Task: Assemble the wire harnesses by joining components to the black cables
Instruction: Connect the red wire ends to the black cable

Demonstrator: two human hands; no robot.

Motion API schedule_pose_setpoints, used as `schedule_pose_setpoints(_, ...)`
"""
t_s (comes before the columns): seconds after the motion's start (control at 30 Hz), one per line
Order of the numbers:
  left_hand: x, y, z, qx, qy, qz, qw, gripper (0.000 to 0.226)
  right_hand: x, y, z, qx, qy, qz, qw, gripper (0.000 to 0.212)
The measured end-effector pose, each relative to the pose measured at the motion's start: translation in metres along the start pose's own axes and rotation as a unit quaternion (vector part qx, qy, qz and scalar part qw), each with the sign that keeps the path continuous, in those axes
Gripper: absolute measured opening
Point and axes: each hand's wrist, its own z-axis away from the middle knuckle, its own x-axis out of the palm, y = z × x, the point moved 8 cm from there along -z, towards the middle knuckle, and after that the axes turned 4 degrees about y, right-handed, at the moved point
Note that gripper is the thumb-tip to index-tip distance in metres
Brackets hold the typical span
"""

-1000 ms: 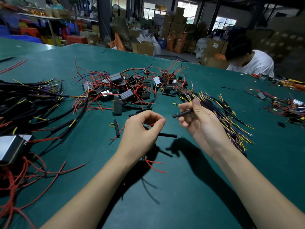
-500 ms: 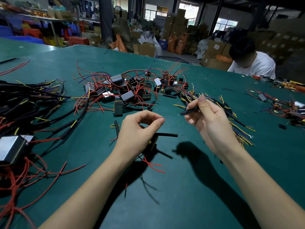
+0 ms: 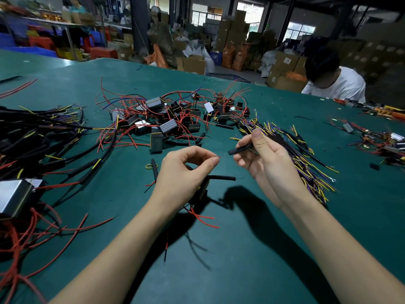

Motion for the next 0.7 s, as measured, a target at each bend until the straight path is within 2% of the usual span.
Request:
schedule_pose_setpoints(0.17, 0.001, 0.000, 0.000, -0.004, -0.004, 0.013, 1.000, 0.006, 0.003, 0.001, 0.000, 0.001, -0.012, 0.005, 1.000, 0.030)
schedule_pose_setpoints(0.37, -0.003, 0.002, -0.001, -0.003, 0.003, 0.034, 0.999, 0.006, -0.010, -0.005, -0.004, -0.012, 0.016, 0.002, 1.000, 0.030)
schedule_pose_setpoints(0.7, 0.000, 0.000, 0.000, -0.010, -0.004, 0.040, 0.999, 0.007, -0.004, -0.003, -0.002, -0.010, 0.000, -0.003, 1.000, 0.030)
